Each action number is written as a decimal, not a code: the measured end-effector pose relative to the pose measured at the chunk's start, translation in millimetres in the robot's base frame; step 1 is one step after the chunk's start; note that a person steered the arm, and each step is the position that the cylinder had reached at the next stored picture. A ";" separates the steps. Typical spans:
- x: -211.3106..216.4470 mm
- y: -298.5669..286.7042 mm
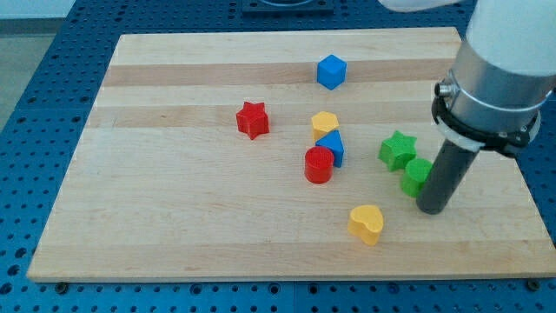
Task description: Move the yellow heart to the left of the red circle
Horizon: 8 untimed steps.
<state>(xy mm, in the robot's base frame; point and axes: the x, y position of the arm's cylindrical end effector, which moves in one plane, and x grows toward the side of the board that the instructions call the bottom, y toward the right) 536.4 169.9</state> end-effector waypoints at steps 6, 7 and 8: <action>32.4 -102.2; 16.0 -139.3; -3.7 -181.3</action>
<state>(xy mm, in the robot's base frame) 532.7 -11.5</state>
